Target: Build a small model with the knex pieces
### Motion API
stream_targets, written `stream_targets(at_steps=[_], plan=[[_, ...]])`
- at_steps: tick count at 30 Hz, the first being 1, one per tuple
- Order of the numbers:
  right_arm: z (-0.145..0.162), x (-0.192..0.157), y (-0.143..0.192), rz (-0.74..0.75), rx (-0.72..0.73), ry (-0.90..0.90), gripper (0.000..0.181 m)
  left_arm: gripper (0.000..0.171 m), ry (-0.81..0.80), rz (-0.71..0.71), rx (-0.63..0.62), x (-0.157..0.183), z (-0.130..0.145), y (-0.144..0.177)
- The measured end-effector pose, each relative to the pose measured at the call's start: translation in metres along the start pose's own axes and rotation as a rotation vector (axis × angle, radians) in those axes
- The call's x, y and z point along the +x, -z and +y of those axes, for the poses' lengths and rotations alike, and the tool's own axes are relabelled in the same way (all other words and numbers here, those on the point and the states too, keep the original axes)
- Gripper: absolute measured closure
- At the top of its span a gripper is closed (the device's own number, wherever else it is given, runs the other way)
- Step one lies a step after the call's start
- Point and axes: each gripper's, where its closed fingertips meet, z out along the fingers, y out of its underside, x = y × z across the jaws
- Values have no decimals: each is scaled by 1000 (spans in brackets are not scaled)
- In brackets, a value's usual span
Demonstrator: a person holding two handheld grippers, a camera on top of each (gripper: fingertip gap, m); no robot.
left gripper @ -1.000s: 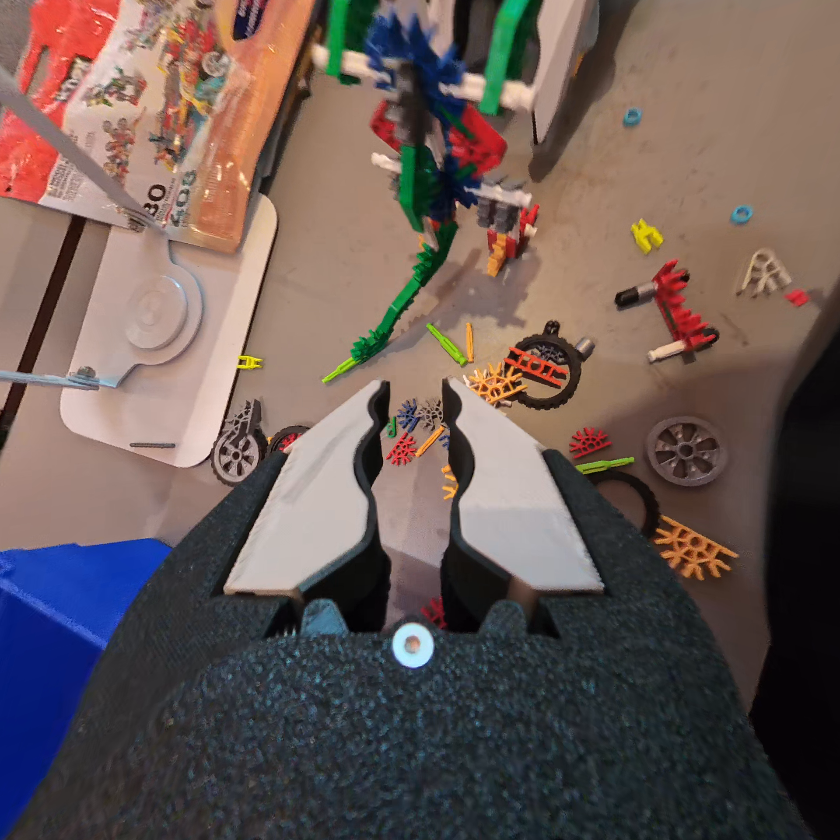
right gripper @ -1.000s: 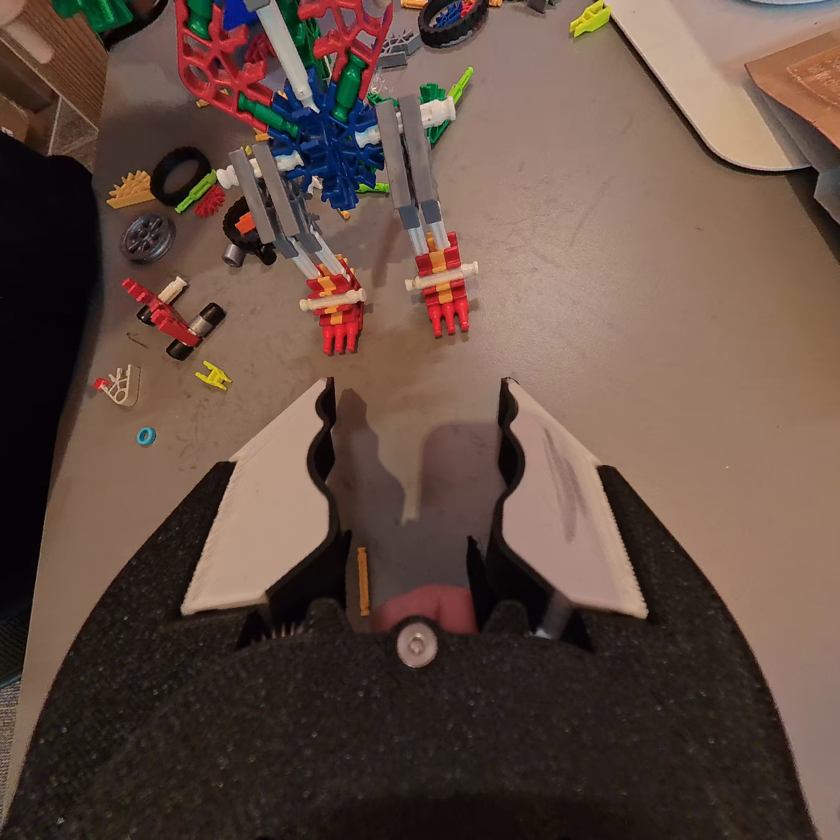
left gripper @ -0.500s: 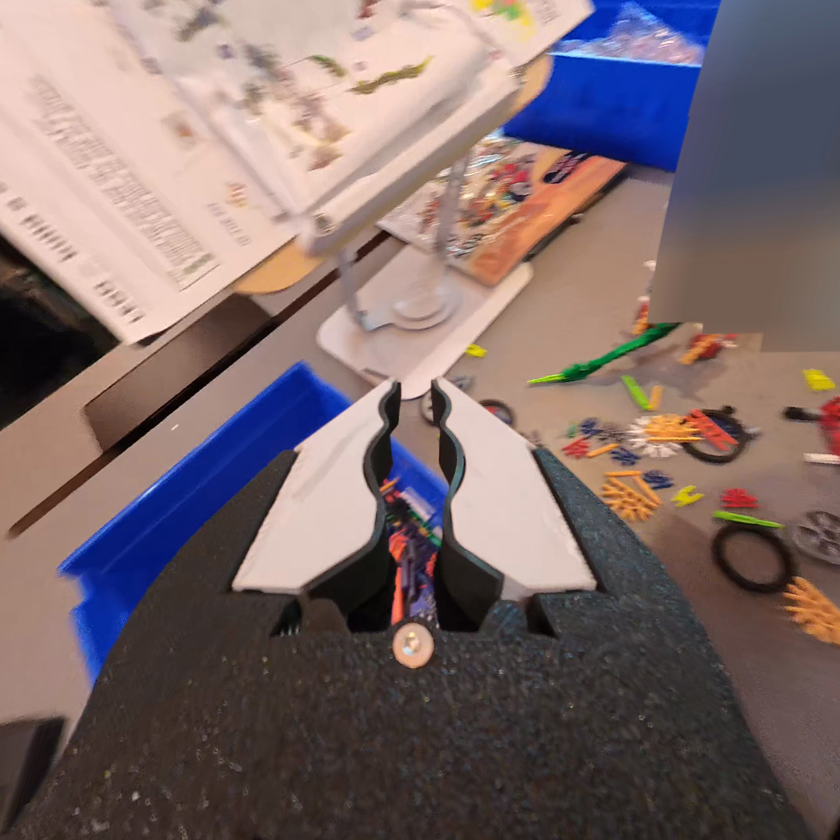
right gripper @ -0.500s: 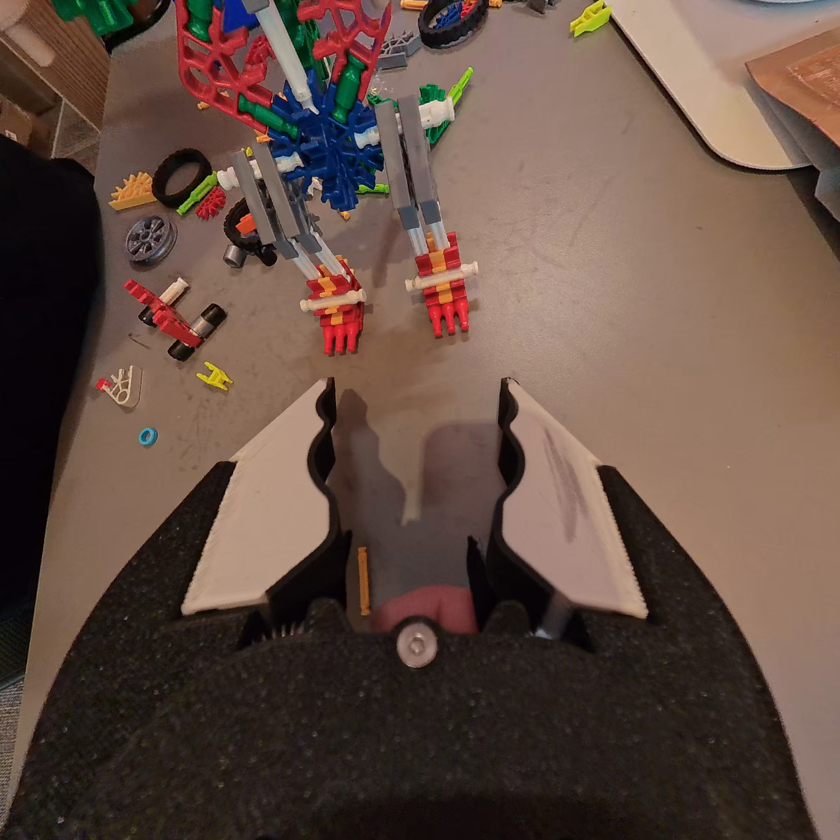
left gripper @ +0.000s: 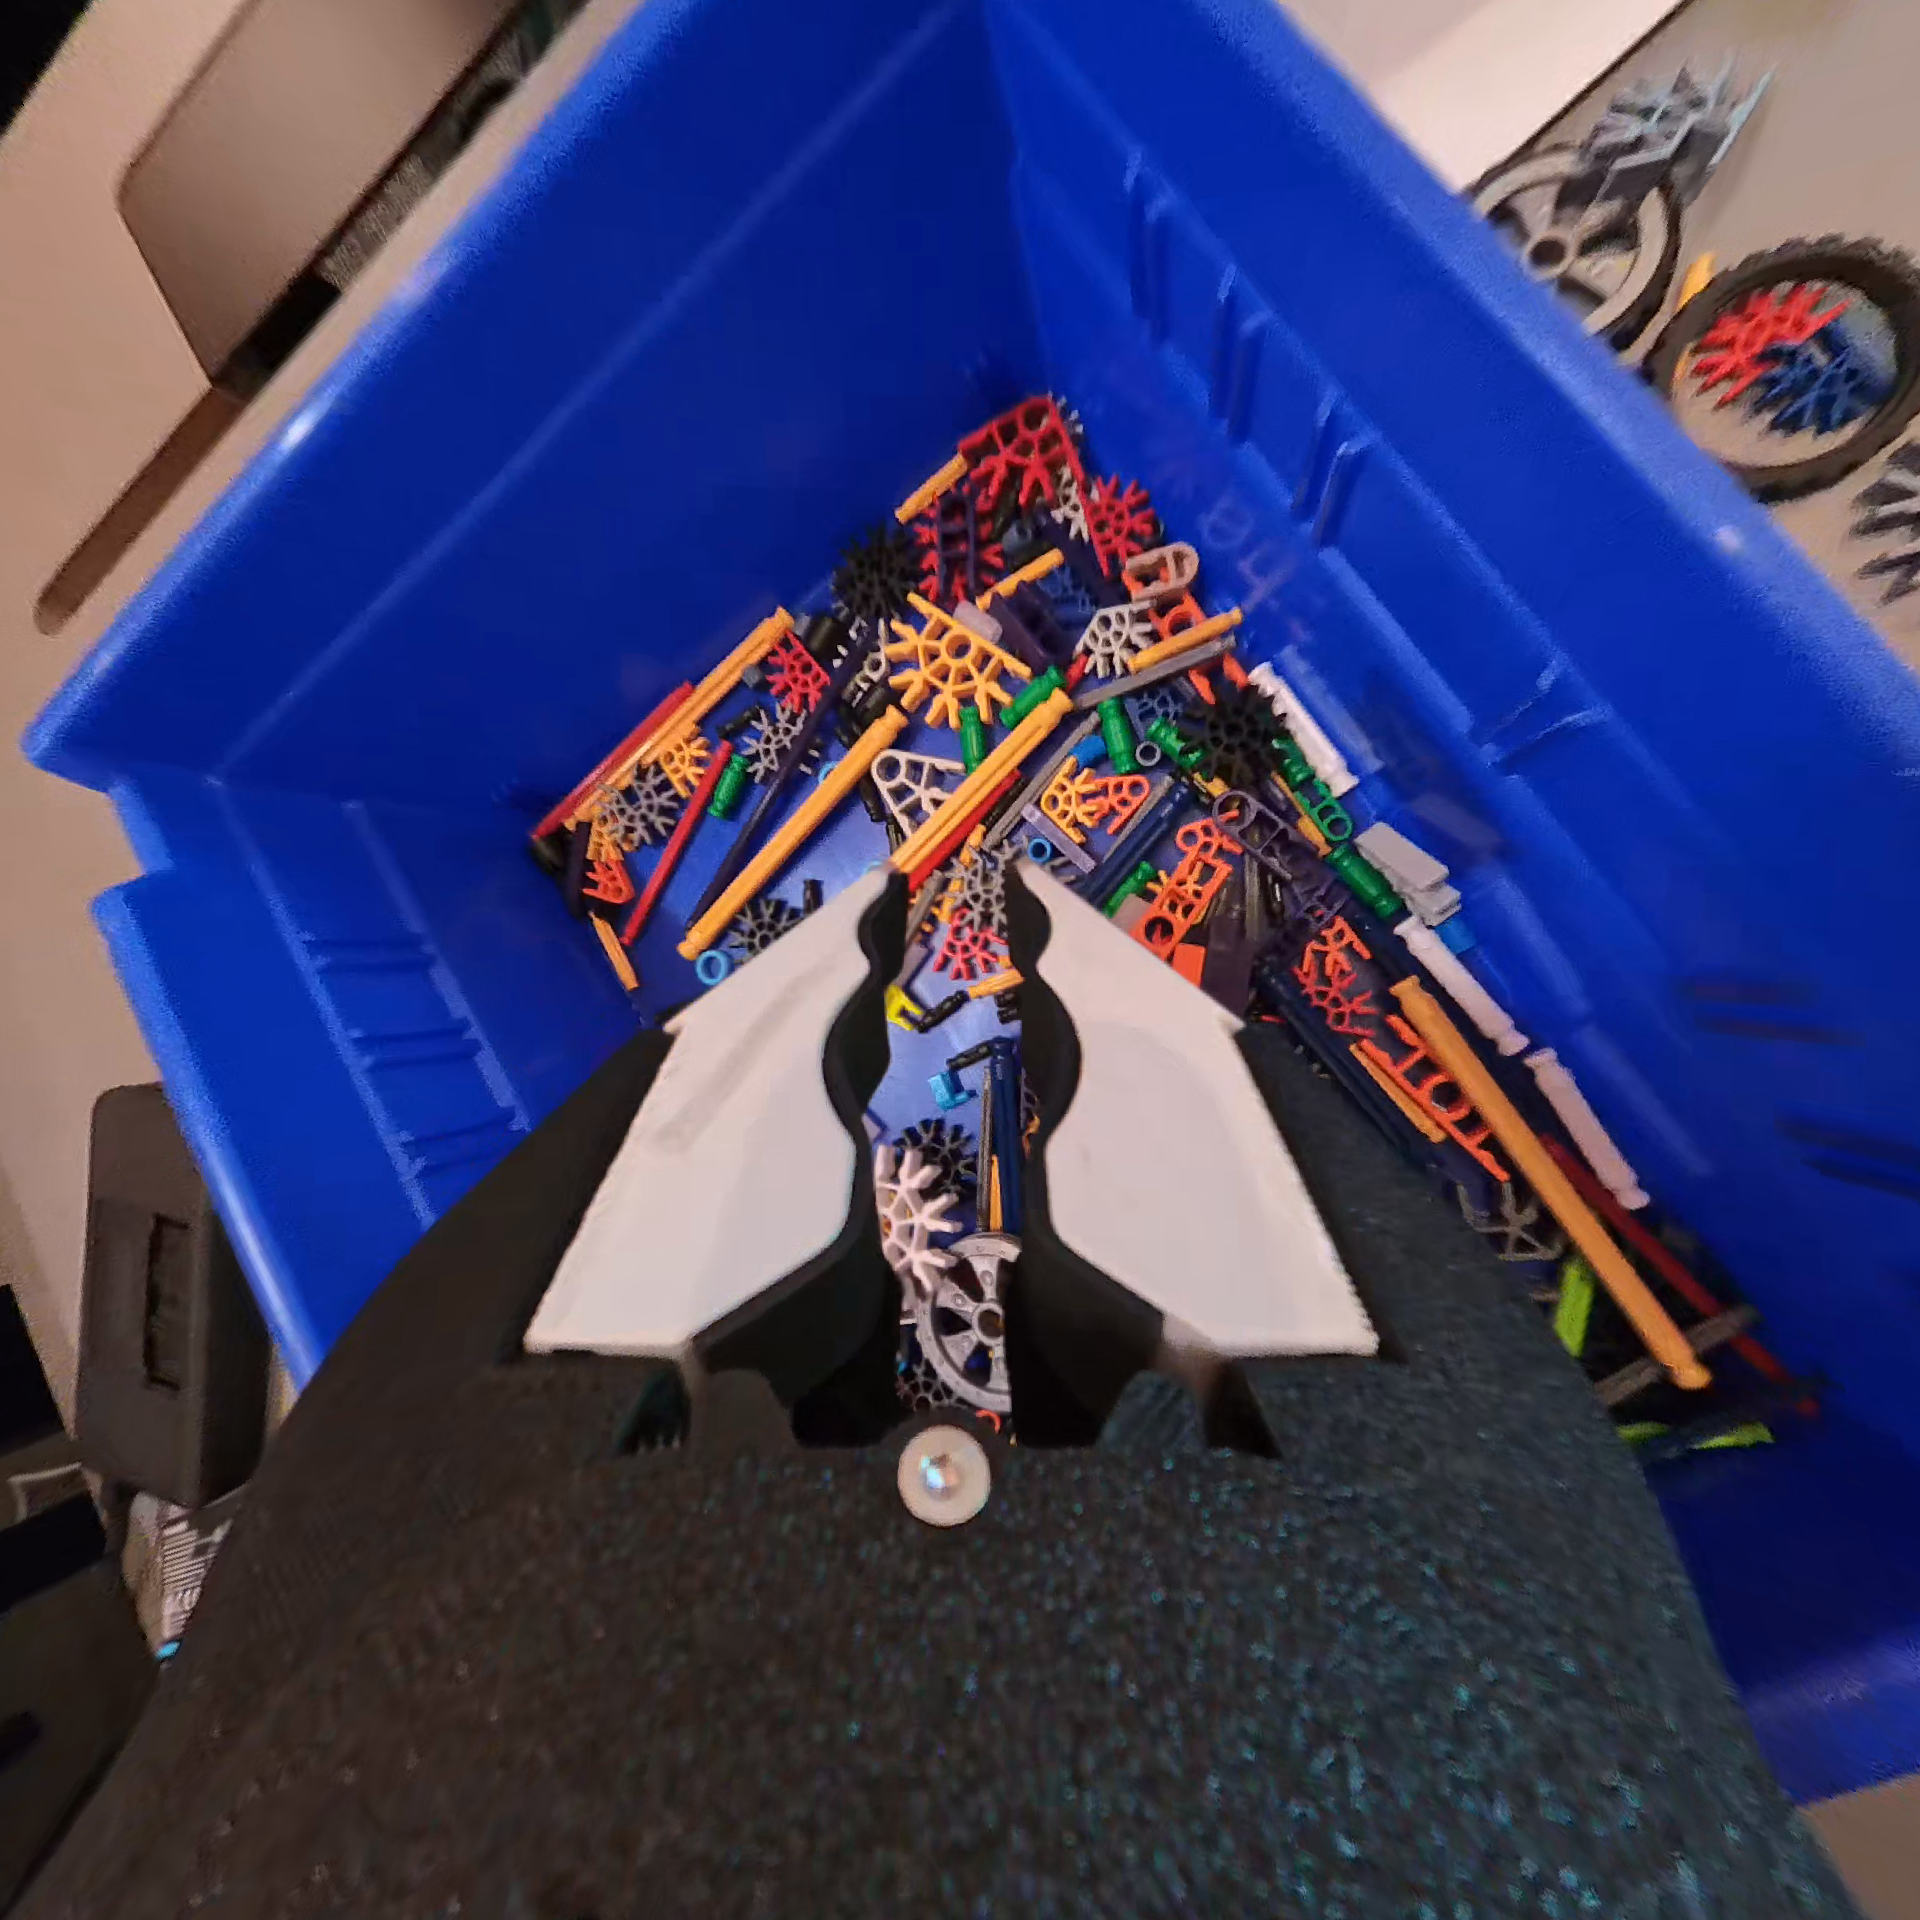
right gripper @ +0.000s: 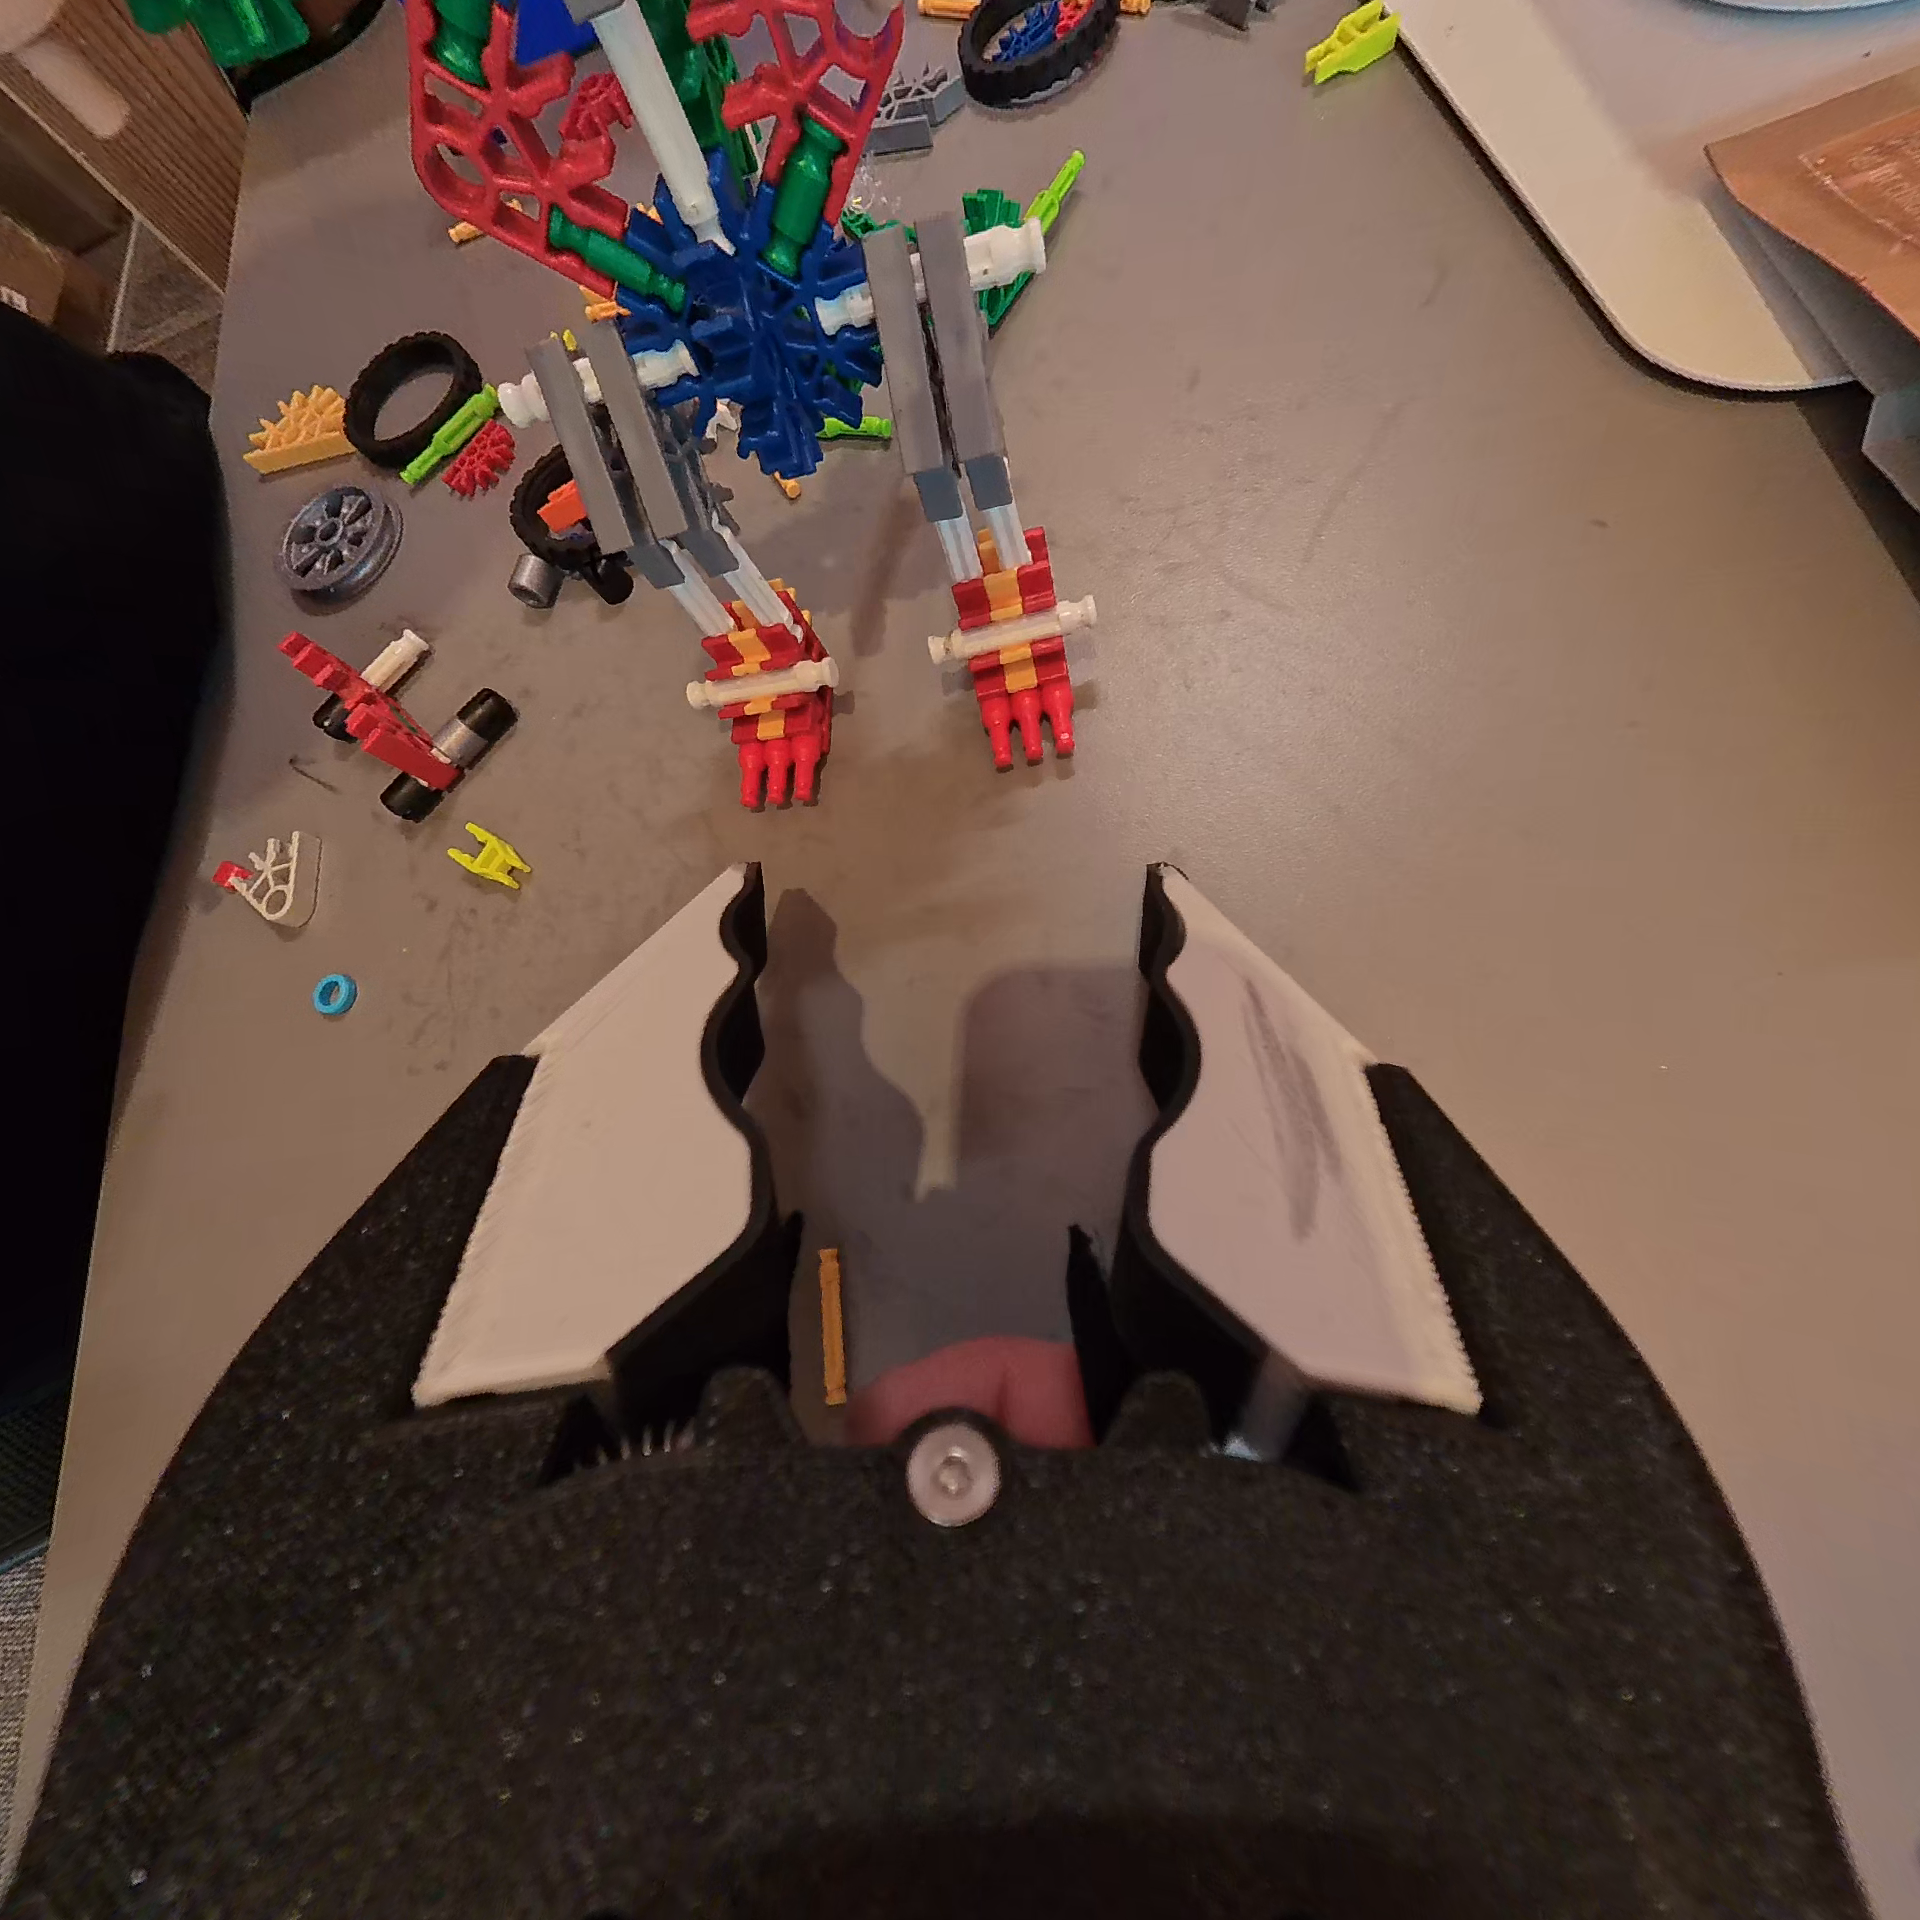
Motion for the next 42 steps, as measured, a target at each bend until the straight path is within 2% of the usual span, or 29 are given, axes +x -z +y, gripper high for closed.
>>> stream_targets(at_steps=[5,14,24,42], plan=[[1,-1,2,-10,2,-8,110,151,23,17,-59,2,15,-17],[2,-1,1,-2,-1,3,109,151,60,79,-84,12,24,-30],[2,-1,2,-2,-1,3,109,162,45,83,-57,15,19,-33],[2,-1,2,-3,-1,2,109,170,-23,57,-28,17,11,-24]])
